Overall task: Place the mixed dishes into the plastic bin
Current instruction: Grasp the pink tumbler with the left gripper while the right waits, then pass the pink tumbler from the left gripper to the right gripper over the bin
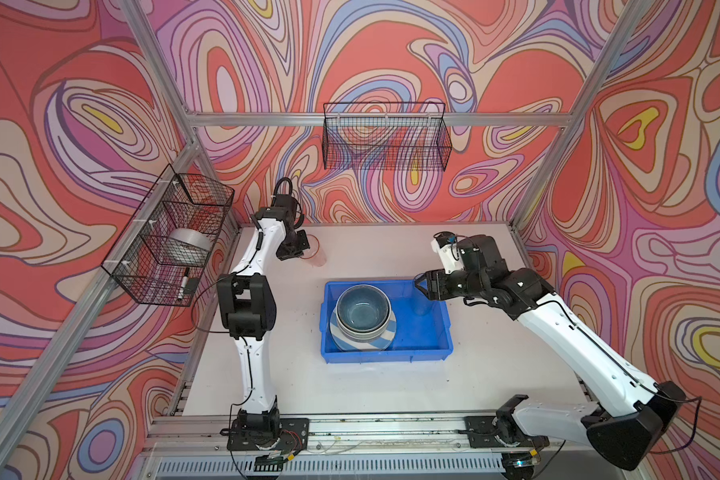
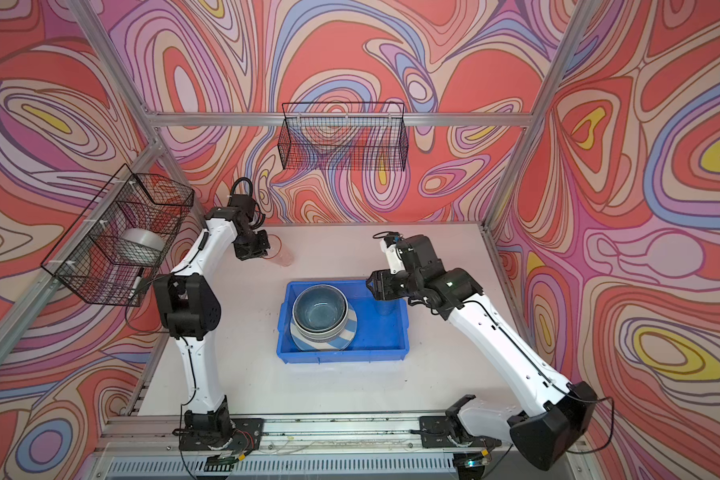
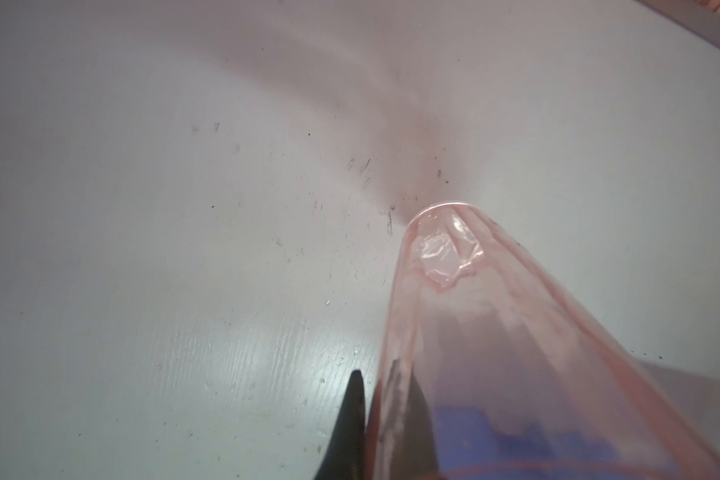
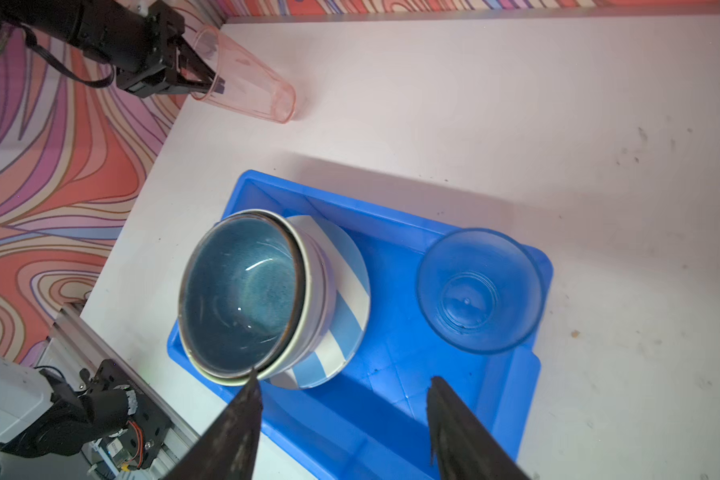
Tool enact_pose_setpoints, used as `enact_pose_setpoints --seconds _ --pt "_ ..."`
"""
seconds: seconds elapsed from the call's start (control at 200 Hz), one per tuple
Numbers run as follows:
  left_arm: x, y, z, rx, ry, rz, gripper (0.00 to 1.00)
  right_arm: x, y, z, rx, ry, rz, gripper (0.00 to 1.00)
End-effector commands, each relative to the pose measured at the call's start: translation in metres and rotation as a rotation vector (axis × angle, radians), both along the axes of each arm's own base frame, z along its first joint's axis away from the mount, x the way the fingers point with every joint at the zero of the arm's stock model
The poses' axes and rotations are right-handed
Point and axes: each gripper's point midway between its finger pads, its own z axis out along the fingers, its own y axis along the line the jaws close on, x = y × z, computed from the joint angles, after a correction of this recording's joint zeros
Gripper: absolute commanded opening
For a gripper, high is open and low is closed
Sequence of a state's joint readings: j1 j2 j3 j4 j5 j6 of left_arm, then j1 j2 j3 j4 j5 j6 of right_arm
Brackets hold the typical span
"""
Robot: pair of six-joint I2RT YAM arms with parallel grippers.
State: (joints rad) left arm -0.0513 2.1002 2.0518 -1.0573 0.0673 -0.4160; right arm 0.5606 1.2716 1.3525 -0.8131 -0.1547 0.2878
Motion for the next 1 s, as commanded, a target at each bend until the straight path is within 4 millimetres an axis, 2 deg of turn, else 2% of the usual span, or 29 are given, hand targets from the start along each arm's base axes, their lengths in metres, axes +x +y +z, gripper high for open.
enact_pose_setpoints --seconds 0.0,0.165,0.275,0.406,0.496,0.556,0.696,0.826,0.997 --pt "-0.018 -0.001 0.066 -0.024 -0.137 0.009 0.00 0.010 0.028 0.021 0.015 -0.070 0.023 0.63" --pt "-0.061 -0.011 0.106 -0.013 -0.215 -0.011 0.00 0.020 0.080 0.045 0.087 -0.114 0.105 0.61" --pt "-0.094 -0.031 0.125 0.031 -0.248 -0.053 0.00 0.023 0.119 0.058 0.068 -0.153 0.159 0.62" --pt "-0.135 -0.052 0.138 0.056 -0.256 -0.073 0.00 0.017 0.158 0.078 0.079 -0.201 0.210 0.64" --pt "-0.156 -0.055 0.143 0.082 -0.266 -0.061 0.00 0.006 0.177 0.092 0.090 -0.232 0.234 0.65" --pt "-0.166 -0.055 0.143 0.096 -0.271 -0.057 0.00 0.001 0.184 0.099 0.098 -0.243 0.236 0.65" --pt "-0.178 -0.052 0.143 0.102 -0.279 -0.052 0.00 -0.002 0.188 0.097 0.075 -0.231 0.211 0.64" --pt "-0.186 -0.060 0.156 0.078 -0.328 -0.075 0.00 0.005 0.184 0.089 0.040 -0.225 0.161 0.62" --pt "-0.194 -0.076 0.164 0.066 -0.355 -0.118 0.00 0.005 0.191 0.088 0.065 -0.214 0.172 0.61"
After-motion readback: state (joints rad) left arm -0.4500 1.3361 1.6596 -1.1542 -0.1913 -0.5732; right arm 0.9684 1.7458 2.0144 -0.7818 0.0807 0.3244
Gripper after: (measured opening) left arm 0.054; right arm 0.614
